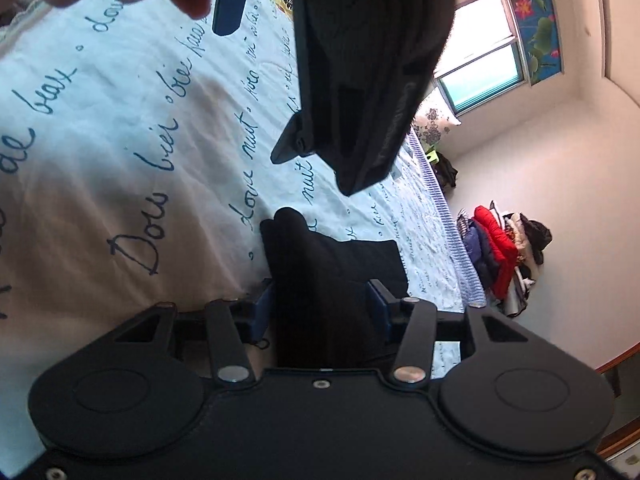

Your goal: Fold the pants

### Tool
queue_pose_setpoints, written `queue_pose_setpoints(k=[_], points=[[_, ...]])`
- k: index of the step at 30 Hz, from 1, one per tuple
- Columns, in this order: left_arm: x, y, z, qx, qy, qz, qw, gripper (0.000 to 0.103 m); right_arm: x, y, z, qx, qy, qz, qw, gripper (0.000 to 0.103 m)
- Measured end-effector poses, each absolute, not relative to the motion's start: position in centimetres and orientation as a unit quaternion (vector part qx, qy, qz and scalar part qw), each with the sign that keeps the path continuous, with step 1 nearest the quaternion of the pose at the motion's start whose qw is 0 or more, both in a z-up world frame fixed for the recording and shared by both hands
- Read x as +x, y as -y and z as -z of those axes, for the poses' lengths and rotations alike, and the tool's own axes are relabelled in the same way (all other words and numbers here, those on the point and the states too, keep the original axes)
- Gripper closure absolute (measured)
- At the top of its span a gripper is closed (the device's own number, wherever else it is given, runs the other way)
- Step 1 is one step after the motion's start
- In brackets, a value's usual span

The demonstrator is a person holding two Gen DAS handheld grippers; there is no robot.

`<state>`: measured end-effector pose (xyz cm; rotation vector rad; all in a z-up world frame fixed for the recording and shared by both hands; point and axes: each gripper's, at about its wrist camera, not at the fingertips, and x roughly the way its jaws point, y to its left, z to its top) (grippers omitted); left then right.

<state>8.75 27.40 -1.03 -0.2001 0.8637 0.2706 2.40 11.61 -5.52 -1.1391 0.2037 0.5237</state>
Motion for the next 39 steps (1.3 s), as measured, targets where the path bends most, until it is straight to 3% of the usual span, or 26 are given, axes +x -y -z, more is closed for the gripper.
queue_pose_setpoints(k=[2, 3, 4, 7, 15, 22, 25, 27, 29, 30, 32, 36, 39], points=[[9.3, -27.7, 1.3, -0.132, -0.425, -0.1, 0.89, 0.007, 2.3, -11.8, 5.9, -0.54, -0.091, -0.244, 0.8, 0.059], [9.7, -27.8, 1.7, -0.152, -0.432, -0.087, 0.885, 0.007, 2.3, -11.9, 6.0, -0.542, -0.091, -0.25, 0.797, 0.075], [10.0, -28.0, 2.0, -0.172, -0.439, -0.075, 0.879, 0.008, 2.2, -11.8, 6.1, -0.541, -0.094, -0.256, 0.796, 0.083], [10.8, -28.9, 3.4, -0.252, -0.448, -0.04, 0.857, 0.008, 2.0, -10.9, 5.4, -0.512, -0.098, -0.267, 0.81, 0.087], [14.3, -30.0, 5.4, -0.403, -0.437, 0.042, 0.803, 0.003, 4.9, -6.5, -0.2, -0.299, -0.173, -0.337, 0.876, 0.089], [18.5, -27.7, 7.0, -0.443, -0.447, 0.092, 0.772, 0.007, 5.5, -5.3, -0.9, -0.222, -0.194, -0.342, 0.892, 0.09], [19.4, -27.2, 6.9, -0.434, -0.444, 0.081, 0.78, 0.02, 5.5, -5.6, -0.7, -0.221, -0.196, -0.342, 0.892, 0.09], [19.9, -26.7, 6.5, -0.408, -0.451, 0.069, 0.791, 0.047, 5.8, -5.9, -0.3, -0.228, -0.2, -0.339, 0.891, 0.089], [20.1, -26.0, 6.1, -0.368, -0.461, 0.053, 0.806, 0.057, 5.6, -5.5, -0.6, -0.238, -0.207, -0.345, 0.884, 0.077], [20.1, -25.6, 5.9, -0.35, -0.461, 0.049, 0.814, 0.07, 5.3, -5.2, -0.9, -0.239, -0.206, -0.349, 0.882, 0.071], [19.7, -25.4, 5.4, -0.331, -0.452, 0.051, 0.827, 0.08, 4.9, -4.0, -1.8, -0.221, -0.209, -0.364, 0.881, 0.071], [18.6, -24.1, 4.1, -0.281, -0.428, 0.05, 0.857, 0.086, 6.9, 0.1, -3.1, -0.104, -0.228, -0.363, 0.898, 0.071], [18.0, -22.3, 3.2, -0.225, -0.414, 0.037, 0.881, 0.086, 9.9, 1.1, -1.7, -0.081, -0.258, -0.32, 0.908, 0.071]])
